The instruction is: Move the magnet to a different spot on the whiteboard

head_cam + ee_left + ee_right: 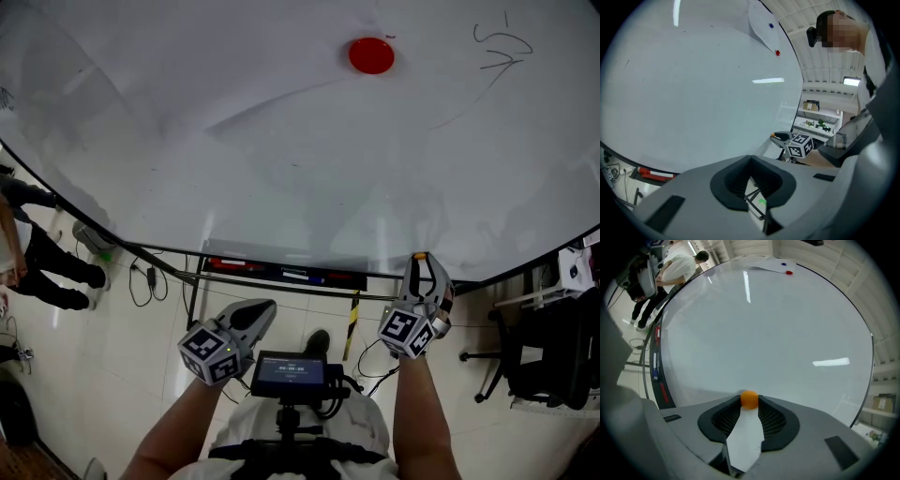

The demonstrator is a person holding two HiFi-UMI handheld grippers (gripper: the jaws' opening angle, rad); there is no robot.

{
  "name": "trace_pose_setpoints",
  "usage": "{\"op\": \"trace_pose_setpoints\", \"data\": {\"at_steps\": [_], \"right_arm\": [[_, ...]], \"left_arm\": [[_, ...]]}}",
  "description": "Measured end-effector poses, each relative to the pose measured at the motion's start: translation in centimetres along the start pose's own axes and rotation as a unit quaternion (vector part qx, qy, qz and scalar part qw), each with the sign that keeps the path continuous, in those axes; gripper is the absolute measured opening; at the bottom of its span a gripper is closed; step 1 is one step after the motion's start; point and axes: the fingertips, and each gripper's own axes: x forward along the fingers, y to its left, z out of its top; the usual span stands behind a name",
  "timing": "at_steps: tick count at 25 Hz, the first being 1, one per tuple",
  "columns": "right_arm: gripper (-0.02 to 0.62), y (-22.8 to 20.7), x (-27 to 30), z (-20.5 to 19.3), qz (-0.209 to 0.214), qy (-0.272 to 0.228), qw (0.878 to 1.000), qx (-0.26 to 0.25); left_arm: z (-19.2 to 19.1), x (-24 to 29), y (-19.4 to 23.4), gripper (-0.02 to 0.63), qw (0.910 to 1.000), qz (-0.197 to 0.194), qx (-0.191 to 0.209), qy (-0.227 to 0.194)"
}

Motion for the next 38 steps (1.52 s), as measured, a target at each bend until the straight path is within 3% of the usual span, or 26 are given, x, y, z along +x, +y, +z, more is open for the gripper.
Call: {"op": "trace_pose_setpoints", "data": {"at_steps": [5,8,10,12,15,21,28,29,32,36,38], "right_arm": [[0.135,-0.3,-0.1,-0.1,0.031,0.003,0.988,0.154],[0.137,-0.5,-0.1,-0.2,0.059,0.000,0.960,0.275],[0.136,-0.6,0.0,-0.3,0.084,-0.004,0.924,0.373],[0.136,-0.6,0.1,0.0,0.110,-0.009,0.875,0.471],[0.136,-0.4,0.0,0.8,0.153,-0.028,0.812,0.562],[0.135,0.4,-0.4,2.2,0.244,-0.078,0.713,0.652],[0.136,1.0,-0.1,3.3,0.302,-0.136,0.606,0.723],[0.137,1.4,-0.2,3.7,0.315,-0.143,0.597,0.724],[0.137,1.9,-0.4,4.6,0.346,-0.163,0.589,0.713],[0.137,2.6,-2.0,5.7,0.372,-0.191,0.549,0.724],[0.136,3.1,-3.0,6.2,0.376,-0.196,0.548,0.721]], "left_arm": [[-0.1,-0.2,0.3,0.035,1.0000,0.004,-0.008,-0.002],[0.0,0.0,0.7,0.035,0.9999,0.006,-0.010,-0.002],[0.1,0.5,0.9,0.035,0.9999,0.006,-0.011,-0.002],[0.2,1.0,1.1,0.035,0.9999,0.006,-0.011,0.000],[0.2,1.8,1.4,0.035,0.9999,0.007,-0.008,0.006],[1.4,3.3,2.0,0.035,0.9998,0.008,0.017,0.006],[3.3,5.0,3.1,0.035,0.9990,0.014,0.039,0.015],[3.4,5.1,3.2,0.035,0.9989,0.015,0.041,0.016],[3.5,5.7,3.5,0.035,0.9988,0.017,0.043,0.016],[3.8,5.0,3.5,0.035,0.9988,0.020,0.043,0.013],[4.4,4.4,3.4,0.035,0.9988,0.017,0.046,0.006]]}}
